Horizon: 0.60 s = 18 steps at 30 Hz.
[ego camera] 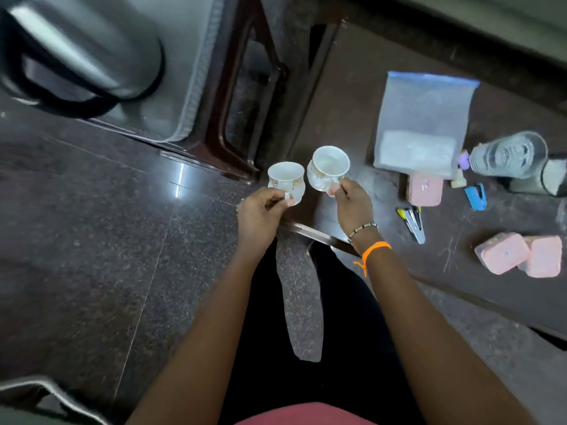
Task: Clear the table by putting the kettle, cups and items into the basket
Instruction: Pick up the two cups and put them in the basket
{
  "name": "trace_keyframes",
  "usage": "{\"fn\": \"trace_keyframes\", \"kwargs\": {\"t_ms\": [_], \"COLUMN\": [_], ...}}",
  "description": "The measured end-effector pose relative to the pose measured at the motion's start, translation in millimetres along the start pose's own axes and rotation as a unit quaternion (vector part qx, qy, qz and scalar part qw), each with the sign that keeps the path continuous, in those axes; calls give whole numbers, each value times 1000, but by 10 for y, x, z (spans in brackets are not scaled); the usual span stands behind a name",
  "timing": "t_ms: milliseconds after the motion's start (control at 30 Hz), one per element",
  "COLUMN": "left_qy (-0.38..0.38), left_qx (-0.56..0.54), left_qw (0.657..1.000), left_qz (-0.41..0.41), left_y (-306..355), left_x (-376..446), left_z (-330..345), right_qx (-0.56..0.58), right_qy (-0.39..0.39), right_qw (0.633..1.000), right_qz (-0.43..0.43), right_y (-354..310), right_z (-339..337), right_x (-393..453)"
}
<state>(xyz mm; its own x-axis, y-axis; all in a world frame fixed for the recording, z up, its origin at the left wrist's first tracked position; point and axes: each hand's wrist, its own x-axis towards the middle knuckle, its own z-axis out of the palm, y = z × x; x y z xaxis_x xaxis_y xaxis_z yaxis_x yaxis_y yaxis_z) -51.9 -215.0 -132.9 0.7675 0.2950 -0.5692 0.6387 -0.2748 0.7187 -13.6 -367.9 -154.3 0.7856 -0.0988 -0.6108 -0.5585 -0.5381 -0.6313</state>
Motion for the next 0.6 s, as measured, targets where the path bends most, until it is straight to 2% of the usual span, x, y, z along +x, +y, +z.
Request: {"fn": "trace_keyframes", "kwargs": {"t_ms": [300, 467, 600], "left_qy": [148, 227, 206], "left_qx": [-121, -48, -12], "left_qw": [977, 968, 977], "left_qz": [93, 94, 54], "left_y": [491, 501, 313], "left_x": [273, 643, 956], "left_z": [-1004, -1528, -1778], "right_qx": [-25, -33, -69], "right_qy": [32, 14, 11], "right_qw": [981, 972, 974], "right_qz": [-192, -233, -218], "right_y": [-1326, -1968, -2295], "right_z": [330, 672, 1063], "right_x": [-37, 200, 434]}}
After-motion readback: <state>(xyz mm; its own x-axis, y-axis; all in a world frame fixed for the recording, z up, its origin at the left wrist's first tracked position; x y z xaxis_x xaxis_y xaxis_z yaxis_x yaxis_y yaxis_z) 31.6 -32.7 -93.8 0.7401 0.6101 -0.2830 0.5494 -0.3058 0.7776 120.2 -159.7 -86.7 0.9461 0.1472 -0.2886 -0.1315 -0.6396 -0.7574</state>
